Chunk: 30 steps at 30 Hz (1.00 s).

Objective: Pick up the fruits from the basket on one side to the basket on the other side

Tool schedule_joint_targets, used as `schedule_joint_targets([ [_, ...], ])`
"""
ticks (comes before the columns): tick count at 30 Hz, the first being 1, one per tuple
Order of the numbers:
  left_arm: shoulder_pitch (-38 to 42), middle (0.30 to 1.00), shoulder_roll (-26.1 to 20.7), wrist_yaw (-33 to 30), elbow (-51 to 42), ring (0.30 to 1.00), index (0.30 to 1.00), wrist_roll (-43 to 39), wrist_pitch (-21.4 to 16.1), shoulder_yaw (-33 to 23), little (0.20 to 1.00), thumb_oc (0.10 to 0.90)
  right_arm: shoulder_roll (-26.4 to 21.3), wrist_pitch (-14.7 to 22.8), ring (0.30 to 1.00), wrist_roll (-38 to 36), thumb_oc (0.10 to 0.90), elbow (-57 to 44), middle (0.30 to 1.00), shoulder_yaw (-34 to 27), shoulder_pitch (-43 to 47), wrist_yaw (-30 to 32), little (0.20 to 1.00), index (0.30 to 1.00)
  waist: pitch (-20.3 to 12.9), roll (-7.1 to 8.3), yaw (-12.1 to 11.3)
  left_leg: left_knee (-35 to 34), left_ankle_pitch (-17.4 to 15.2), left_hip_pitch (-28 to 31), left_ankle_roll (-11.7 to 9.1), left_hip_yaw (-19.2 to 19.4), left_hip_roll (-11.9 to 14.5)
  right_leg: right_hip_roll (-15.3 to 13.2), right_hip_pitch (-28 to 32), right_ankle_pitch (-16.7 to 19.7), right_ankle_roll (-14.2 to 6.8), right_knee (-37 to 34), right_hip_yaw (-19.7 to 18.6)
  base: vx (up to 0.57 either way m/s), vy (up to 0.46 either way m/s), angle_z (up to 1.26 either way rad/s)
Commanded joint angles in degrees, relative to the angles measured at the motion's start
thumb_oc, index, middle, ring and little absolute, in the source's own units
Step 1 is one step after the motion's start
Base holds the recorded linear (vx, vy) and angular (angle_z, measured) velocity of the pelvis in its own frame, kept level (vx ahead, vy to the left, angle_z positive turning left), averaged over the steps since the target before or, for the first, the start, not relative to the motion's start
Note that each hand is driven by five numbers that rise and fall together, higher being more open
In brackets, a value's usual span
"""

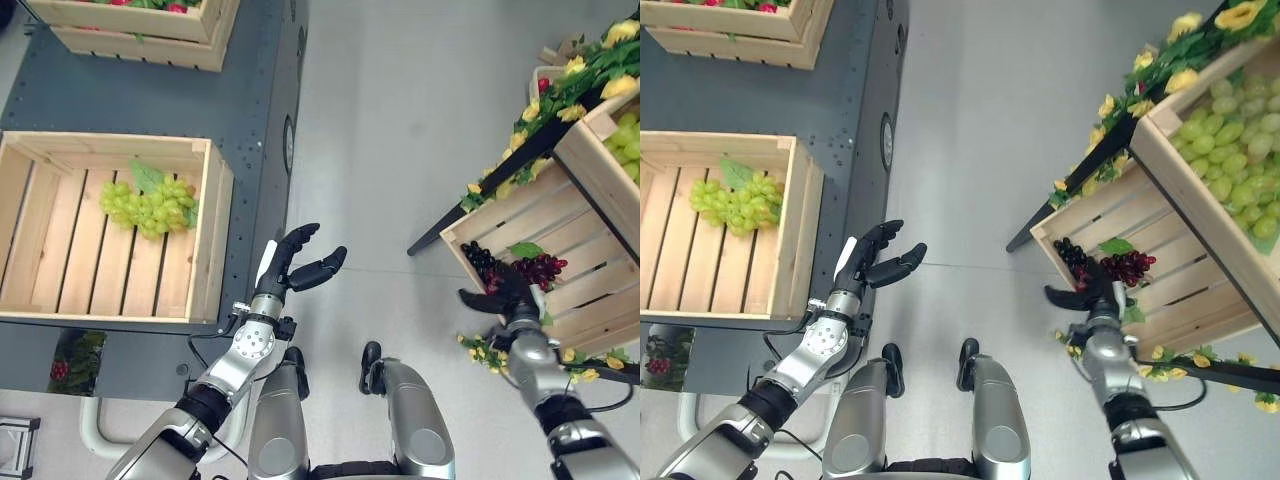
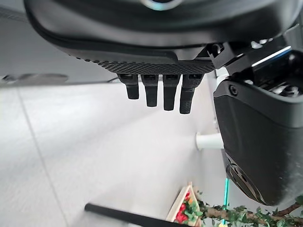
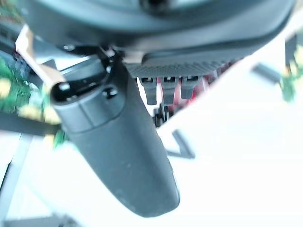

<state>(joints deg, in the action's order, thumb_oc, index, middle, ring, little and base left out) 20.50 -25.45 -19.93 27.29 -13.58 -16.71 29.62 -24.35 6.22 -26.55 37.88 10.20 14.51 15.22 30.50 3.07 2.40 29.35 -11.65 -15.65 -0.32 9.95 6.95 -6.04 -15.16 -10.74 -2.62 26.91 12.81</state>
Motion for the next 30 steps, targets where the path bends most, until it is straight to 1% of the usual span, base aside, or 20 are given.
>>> schedule_joint_targets([
  [1,-0.51,0.9,1.25,-2.62,-4.62,0.9,0.9,3.14,-6.04,-2.33,0.9,0.8,-1.82,7.79,0.9,5.13,0.8,-2.99,0.9,-0.41,1.14,5.98,0.9,0.9,-4.76,0.02,0.38,-10.24,-1.08,5.95,3.08,3.89,-3.32,-0.32,2.44,1.11,-1.62,-3.83,-0.42,0.06,0.062,0.05],
  [2,-1.7,0.9,1.42,-2.87,-4.29,0.9,0.9,3.64,-6.91,-2.82,0.9,0.8,-0.31,7.9,0.9,6.84,0.8,-4.68,0.9,0.67,-0.25,6.38,0.9,0.9,-5.96,-0.33,0.44,-12.79,-0.25,7.35,2.87,3.88,-3.81,-0.13,3.82,1.66,-1.97,-6.24,-0.51,0.04,0.037,0.04],
  [3,-1.73,0.9,1.41,-2.87,-4.29,0.9,0.9,3.65,-6.92,-2.82,0.9,0.8,-0.3,7.89,0.9,6.86,0.8,-4.71,0.9,0.68,-0.29,6.39,0.9,0.9,-5.96,-0.32,0.44,-12.87,-0.21,7.41,2.87,3.88,-3.82,-0.12,3.87,1.68,-1.97,-6.29,-0.51,0.06,0.057,0.01],
  [4,-2.62,0.9,1.62,-3.71,-4.09,0.9,0.9,4.92,-7.59,-3.44,0.9,0.8,0.86,7.95,0.9,8.16,0.8,-6.24,0.9,2.09,-1.38,6.35,0.9,0.9,-7.03,-0.69,0.47,-14.9,0.54,8.69,2.69,3.8,-4.16,-0.22,5.23,2.21,-2.11,-8.46,-0.65,0.03,0.037,-0.05],
  [5,-2.78,0.9,1.66,-4.05,-4.06,0.9,0.9,5.38,-7.79,-3.51,0.9,0.8,1.04,7.98,0.9,8.32,0.8,-6.48,0.9,2.38,-1.54,6.32,0.9,0.9,-7.26,-0.76,0.45,-15.31,0.7,8.93,2.62,3.74,-4.23,-0.26,5.54,2.29,-2.12,-8.89,-0.62,0.06,0.059,-0.07],
  [7,-4.4,0.9,1.64,-5.56,-4.11,0.9,0.9,7.9,-9.03,-4.2,0.9,0.8,2.54,8.54,0.9,10.12,0.8,-7.98,0.9,4.0,-3.53,6.62,0.9,0.9,-9.0,-1.23,0.35,-17.95,1.43,10.81,2.36,3.5,-4.78,-0.38,7.64,2.62,-2.26,-11.49,-0.6,0.07,0.041,0.0],
  [11,-6.17,0.9,1.59,-7.05,-4.25,0.9,0.9,10.22,-10.75,-5.38,0.9,0.8,4.36,8.72,0.9,11.83,0.8,-9.58,0.9,5.53,-5.83,8.43,0.9,0.9,-11.45,-1.78,0.28,-20.4,2.05,12.98,2.06,3.45,-5.19,-0.41,10.08,2.68,-2.21,-13.97,-0.56,0.06,0.016,0.05],
  [13,-6.41,0.9,1.62,-7.74,-4.44,0.9,0.9,10.99,-11.12,-5.65,0.9,0.8,4.83,8.46,0.9,11.98,0.8,-9.72,0.9,6.08,-6.02,8.62,0.9,0.9,-12.18,-2.02,0.2,-21.03,2.22,13.6,1.99,3.37,-5.34,-0.43,10.82,2.51,-2.07,-14.48,-0.43,0.02,0.006,0.0],
  [14,-6.59,0.9,1.44,-8.32,-4.81,0.9,0.9,11.35,-11.28,-5.92,0.9,0.8,5.08,8.24,0.9,11.85,0.8,-9.96,0.9,6.33,-6.1,8.43,0.9,0.9,-12.7,-2.2,0.04,-21.6,3.01,13.48,2.12,3.59,-5.32,-0.33,10.73,3.0,-1.63,-14.91,-0.26,0.0,0.0,0.0],
  [16,-7.17,0.9,1.11,-9.55,-5.26,0.9,0.9,12.64,-11.8,-6.55,0.9,0.8,5.33,8.24,0.9,11.74,0.8,-10.07,0.9,6.55,-6.55,8.0,0.9,0.9,-13.23,-2.49,-0.01,-22.77,3.51,14.33,1.89,3.17,-5.38,-0.34,11.54,2.93,-1.59,-15.43,-0.03,0.0,0.0,0.0],
  [18,-7.77,0.9,0.5,-12.86,-5.68,0.9,0.9,16.57,-12.38,-7.44,0.9,0.8,5.57,7.97,0.9,11.47,0.8,-10.21,0.9,7.0,-7.13,6.86,0.9,0.9,-14.28,-2.93,-0.25,-24.79,4.64,15.08,1.39,2.57,-5.49,-0.15,12.45,3.29,-1.55,-16.8,0.18,0.04,-0.014,0.02],
  [21,-8.49,0.9,-0.6,-15.8,-6.38,0.9,0.9,19.49,-13.08,-9.13,0.9,0.8,5.47,7.8,0.9,11.49,0.8,-10.14,0.9,7.18,-7.97,5.43,0.9,0.9,-15.41,-3.44,-0.65,-27.15,5.97,15.86,0.8,1.67,-5.66,0.07,13.62,3.69,-1.4,-18.52,0.7,0.02,-0.017,0.02],
  [22,-8.88,0.9,-1.45,-18.12,-6.65,0.9,0.9,22.59,-13.29,-10.48,0.9,0.8,5.34,7.78,0.9,11.64,0.8,-10.2,0.9,7.28,-8.6,4.73,0.9,0.9,-16.17,-3.84,-0.94,-28.62,6.89,16.21,0.39,1.13,-5.75,0.17,14.39,3.96,-1.28,-19.67,1.27,0.01,-0.026,0.05],
  [23,-8.95,0.9,-1.77,-18.83,-6.72,0.9,0.9,23.23,-13.26,-10.85,0.9,0.8,5.28,7.83,0.9,11.6,0.8,-10.2,0.9,7.28,-8.76,4.43,0.9,0.9,-16.36,-3.92,-1.04,-28.93,7.1,16.29,0.28,1.01,-5.76,0.18,14.59,4.03,-1.26,-19.96,1.42,0.01,-0.044,0.11],
  [27,-9.09,0.9,-5.78,-22.78,-7.51,0.9,0.9,28.16,-11.48,-14.51,0.9,0.8,4.7,7.43,0.9,11.03,0.8,-10.21,0.9,7.8,-9.4,3.09,0.9,0.9,-17.83,-4.85,-2.12,-31.73,9.18,16.79,-0.96,-0.57,-5.91,0.17,16.64,4.51,-0.87,-22.71,3.37,0.0,-0.048,0.22],
  [30,-9.27,0.9,-9.33,-24.14,-7.35,0.9,0.9,30.34,-8.64,-17.4,0.9,0.8,4.2,7.07,0.9,10.54,0.8,-10.53,0.9,8.12,-9.85,1.84,0.9,0.9,-18.59,-5.29,-2.87,-32.55,10.07,16.69,-1.56,-1.45,-6.04,0.05,17.64,4.57,-0.56,-24.03,4.48,-0.01,-0.034,0.3],
])
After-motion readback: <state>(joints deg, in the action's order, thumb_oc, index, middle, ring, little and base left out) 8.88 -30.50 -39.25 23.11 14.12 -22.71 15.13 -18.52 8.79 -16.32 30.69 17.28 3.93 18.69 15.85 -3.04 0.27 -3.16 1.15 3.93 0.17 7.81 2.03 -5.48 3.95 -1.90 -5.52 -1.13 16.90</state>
